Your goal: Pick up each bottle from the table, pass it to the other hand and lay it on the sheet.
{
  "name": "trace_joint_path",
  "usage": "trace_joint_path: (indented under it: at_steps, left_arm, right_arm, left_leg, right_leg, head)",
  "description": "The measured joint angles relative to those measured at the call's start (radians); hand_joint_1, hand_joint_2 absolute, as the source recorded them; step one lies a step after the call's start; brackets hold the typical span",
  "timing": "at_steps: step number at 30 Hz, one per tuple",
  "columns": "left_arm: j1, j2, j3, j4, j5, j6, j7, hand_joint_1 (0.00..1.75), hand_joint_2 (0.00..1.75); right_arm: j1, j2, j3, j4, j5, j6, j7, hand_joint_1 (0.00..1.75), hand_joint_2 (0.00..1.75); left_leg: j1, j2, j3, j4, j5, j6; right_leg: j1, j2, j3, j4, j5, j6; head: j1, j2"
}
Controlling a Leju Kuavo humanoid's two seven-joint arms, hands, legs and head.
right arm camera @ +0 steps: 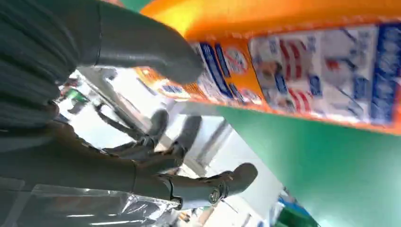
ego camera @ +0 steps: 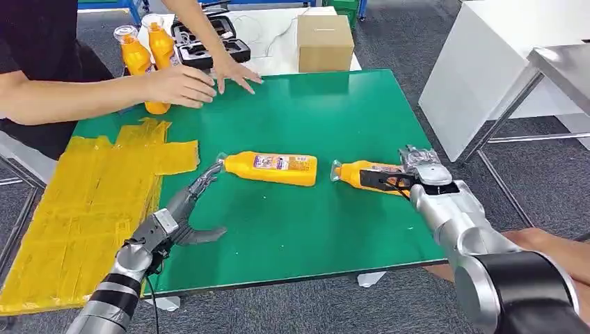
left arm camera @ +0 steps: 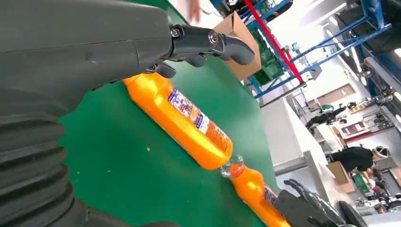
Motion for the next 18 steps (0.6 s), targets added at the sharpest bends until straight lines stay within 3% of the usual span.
trace_joint_path:
  at_steps: [4, 8, 18]
  left_arm:
    - [0.026, 0.003, 0.011, -0.018, 0.006, 0.002, 0.01, 0.0, 1.75]
    - [0.082, 0.004, 0.035, -0.071, 0.006, 0.005, 0.031, 0.0, 1.75]
    - [0.159, 0.004, 0.08, -0.166, 0.006, 0.005, 0.048, 0.0, 1.75]
  right_arm:
    - [-0.001, 0.006, -0.026, -0.016, -0.065, -0.156, -0.152, 0.0, 1.75]
    - [-0.012, 0.023, -0.053, -0.089, -0.16, -0.306, -0.236, 0.0, 1.75]
    - [0.015, 0.041, -0.045, -0.371, -0.379, -0.21, -0.279, 0.0, 1.75]
  left_leg:
    - [0.0, 0.0, -0.003, 0.0, 0.005, 0.0]
    - [0.0, 0.001, -0.012, 0.0, 0.009, -0.001]
    - [0.001, 0.0, -0.018, 0.0, 0.009, -0.001]
  right_leg:
    - [0.0, 0.002, -0.002, 0.001, 0.006, 0.001]
    - [0.001, 0.004, -0.013, 0.001, 0.01, 0.0]
    - [0.001, 0.004, -0.019, 0.001, 0.008, 0.0]
  head:
    - [-0.001, 0.0]
    - [-0.001, 0.0]
    - [0.0, 0.0]
